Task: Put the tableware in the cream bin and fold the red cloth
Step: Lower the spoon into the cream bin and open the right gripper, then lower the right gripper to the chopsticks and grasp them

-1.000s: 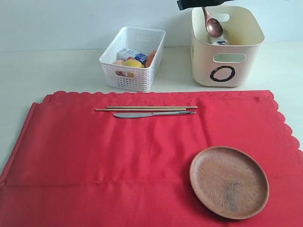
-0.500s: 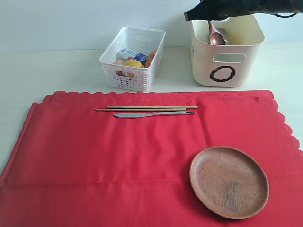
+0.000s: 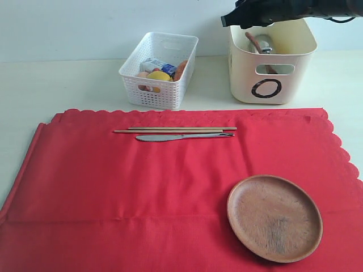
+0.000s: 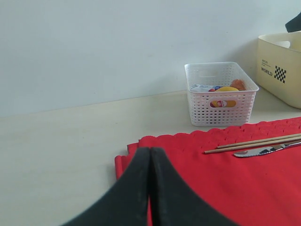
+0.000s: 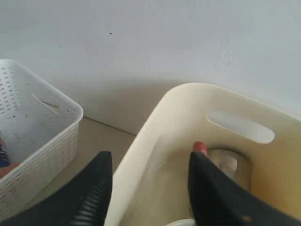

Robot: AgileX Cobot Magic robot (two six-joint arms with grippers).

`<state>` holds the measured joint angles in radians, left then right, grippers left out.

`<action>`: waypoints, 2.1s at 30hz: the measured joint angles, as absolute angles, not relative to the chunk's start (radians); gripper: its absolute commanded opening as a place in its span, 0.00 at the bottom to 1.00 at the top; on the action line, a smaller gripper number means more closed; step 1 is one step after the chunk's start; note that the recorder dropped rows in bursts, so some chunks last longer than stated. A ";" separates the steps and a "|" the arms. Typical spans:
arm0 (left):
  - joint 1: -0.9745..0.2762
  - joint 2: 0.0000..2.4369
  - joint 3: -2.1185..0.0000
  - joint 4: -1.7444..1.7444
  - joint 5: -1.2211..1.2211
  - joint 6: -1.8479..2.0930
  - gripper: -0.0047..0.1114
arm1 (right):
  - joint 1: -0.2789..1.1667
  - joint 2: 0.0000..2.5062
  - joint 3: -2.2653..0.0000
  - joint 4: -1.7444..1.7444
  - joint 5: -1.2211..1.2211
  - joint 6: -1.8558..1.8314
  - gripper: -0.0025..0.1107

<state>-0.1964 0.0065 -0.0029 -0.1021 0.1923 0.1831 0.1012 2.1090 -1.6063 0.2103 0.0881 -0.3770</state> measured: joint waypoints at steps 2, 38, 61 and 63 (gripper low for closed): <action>-0.196 0.006 -0.003 -0.102 0.192 0.183 0.05 | 0.101 2.109 -1.606 0.210 0.108 -0.377 0.46; -0.196 0.006 -0.003 -0.102 0.192 0.183 0.05 | 0.394 2.121 -1.606 0.299 0.703 -0.767 0.46; -0.196 0.006 -0.003 -0.102 0.192 0.183 0.05 | 0.394 2.290 -1.606 0.313 0.584 -0.837 0.44; -0.196 0.006 -0.003 -0.102 0.192 0.183 0.05 | 0.394 2.293 -1.606 0.310 0.577 -0.838 0.43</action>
<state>-0.1964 0.0065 -0.0029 -0.1021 0.1923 0.1831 0.3944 2.2925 -1.6063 0.3103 0.5765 -0.8383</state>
